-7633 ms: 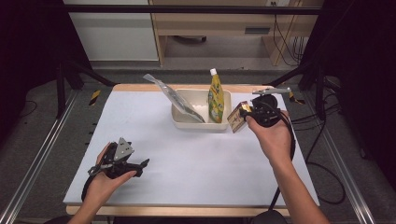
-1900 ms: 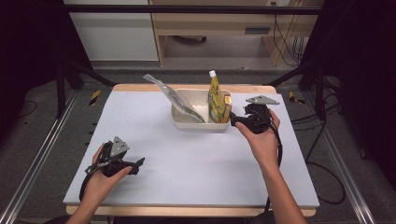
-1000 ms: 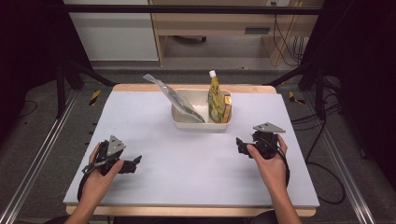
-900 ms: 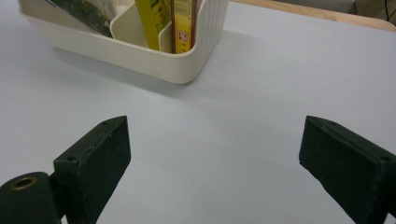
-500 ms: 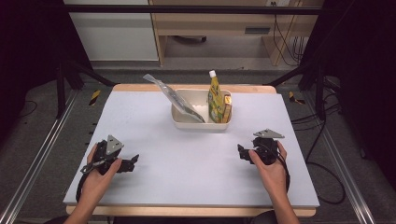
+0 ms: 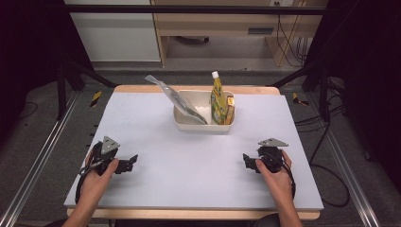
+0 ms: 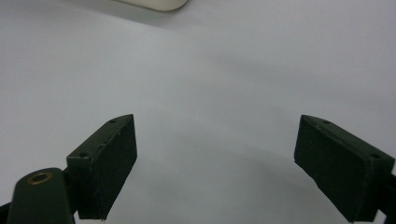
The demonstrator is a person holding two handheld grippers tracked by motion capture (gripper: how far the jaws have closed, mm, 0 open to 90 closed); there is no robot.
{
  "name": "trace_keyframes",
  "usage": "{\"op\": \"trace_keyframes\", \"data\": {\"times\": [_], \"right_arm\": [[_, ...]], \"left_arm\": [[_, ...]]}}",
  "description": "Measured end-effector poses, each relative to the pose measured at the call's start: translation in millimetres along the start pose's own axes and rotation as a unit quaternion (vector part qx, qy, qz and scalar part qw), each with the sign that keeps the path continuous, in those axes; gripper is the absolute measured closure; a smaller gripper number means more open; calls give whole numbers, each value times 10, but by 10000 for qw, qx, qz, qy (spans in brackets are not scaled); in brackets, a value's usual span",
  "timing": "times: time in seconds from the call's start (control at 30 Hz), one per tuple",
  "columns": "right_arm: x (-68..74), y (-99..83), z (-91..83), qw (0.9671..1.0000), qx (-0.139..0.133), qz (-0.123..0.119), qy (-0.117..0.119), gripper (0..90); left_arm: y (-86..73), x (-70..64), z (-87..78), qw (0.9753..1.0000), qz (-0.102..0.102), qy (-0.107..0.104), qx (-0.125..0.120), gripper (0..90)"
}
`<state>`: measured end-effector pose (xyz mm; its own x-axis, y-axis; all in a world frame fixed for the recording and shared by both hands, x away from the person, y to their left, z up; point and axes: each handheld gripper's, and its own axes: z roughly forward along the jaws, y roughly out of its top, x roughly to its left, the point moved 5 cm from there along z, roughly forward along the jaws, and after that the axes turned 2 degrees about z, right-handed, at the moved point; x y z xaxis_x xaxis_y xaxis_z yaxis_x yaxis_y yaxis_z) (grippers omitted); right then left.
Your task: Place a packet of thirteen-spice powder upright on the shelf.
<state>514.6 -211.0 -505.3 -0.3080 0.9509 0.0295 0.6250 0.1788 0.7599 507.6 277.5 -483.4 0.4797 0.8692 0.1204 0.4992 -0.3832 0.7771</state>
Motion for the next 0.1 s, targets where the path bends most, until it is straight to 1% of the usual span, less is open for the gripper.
{"op": "trace_keyframes", "data": {"times": [0.1], "right_arm": [[-20,-38,20,10000,-13,-49,-29,135]], "left_arm": [[0,8,-6,10000,-22,-12,-8,51]]}}
